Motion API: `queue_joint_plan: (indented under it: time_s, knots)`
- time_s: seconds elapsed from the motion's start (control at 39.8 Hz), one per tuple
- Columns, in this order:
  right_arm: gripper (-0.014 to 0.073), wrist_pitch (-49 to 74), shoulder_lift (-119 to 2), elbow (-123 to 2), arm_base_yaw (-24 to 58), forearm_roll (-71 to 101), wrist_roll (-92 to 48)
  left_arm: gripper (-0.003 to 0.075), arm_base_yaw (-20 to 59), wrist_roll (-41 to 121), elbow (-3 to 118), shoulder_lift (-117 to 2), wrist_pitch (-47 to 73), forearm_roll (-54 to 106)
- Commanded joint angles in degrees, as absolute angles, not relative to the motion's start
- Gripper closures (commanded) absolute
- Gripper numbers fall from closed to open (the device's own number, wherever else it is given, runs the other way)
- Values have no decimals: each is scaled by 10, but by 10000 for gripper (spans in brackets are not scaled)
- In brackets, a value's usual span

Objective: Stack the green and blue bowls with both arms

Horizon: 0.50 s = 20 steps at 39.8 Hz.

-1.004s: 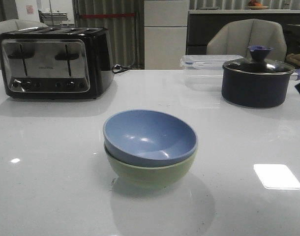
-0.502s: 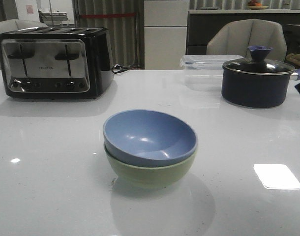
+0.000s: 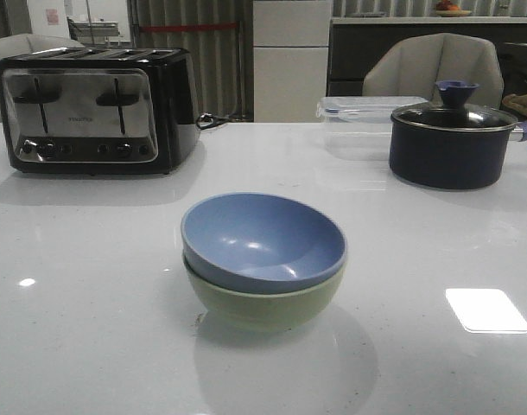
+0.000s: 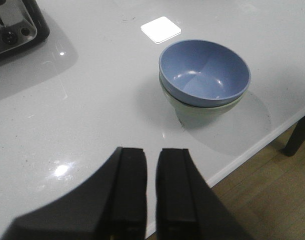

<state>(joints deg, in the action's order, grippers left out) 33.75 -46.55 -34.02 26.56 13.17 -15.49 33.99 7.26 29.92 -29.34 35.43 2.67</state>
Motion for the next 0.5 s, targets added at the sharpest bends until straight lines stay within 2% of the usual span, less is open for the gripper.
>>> queue_joint_plan:
  time_s: [0.0, 0.48]
  knots:
    - [541, 305, -461, -356, 266, 134, -160, 627, 344, 74, 316, -298, 310, 31]
    - [540, 304, -461, -356, 266, 134, -160, 627, 344, 74, 314, -298, 308, 37]
